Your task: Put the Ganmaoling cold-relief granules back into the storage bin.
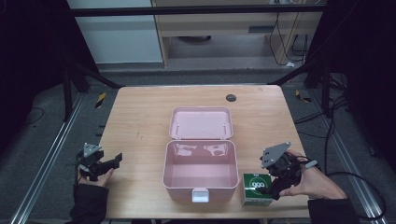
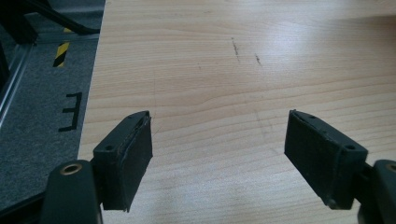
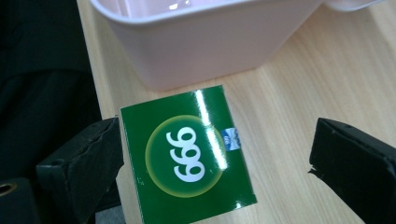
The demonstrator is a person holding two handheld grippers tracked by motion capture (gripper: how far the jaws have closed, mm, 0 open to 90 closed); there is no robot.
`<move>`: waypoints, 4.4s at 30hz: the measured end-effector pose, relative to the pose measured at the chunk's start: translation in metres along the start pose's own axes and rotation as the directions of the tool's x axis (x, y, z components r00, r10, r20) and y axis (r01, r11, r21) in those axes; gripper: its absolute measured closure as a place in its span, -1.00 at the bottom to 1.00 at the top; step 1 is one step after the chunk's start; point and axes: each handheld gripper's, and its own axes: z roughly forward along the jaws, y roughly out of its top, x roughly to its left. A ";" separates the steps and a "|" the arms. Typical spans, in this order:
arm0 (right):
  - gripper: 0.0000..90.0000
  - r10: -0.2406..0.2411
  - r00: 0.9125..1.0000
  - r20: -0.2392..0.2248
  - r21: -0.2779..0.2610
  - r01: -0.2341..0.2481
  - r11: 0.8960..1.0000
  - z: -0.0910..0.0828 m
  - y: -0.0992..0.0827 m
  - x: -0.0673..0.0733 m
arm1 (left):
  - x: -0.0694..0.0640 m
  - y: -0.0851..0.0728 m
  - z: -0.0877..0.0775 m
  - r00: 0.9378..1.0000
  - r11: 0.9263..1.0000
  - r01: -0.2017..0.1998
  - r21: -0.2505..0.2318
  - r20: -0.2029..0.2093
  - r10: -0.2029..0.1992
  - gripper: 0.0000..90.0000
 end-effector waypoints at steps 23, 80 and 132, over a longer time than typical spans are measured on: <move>-0.95 -0.037 0.998 -0.054 0.121 0.043 0.992 0.028 -0.004 0.009 | -0.001 0.000 0.001 1.000 1.000 -0.014 0.010 0.002 0.014 -0.50; -0.65 -0.037 0.998 -0.057 0.165 0.046 0.985 0.032 -0.009 0.003 | -0.001 -0.001 0.004 1.000 1.000 -0.022 0.021 -0.002 0.022 -0.50; -0.65 -0.158 0.987 0.001 0.039 0.158 0.987 -0.041 0.110 -0.014 | 0.000 0.000 0.003 1.000 0.999 -0.025 0.023 -0.002 0.025 -0.50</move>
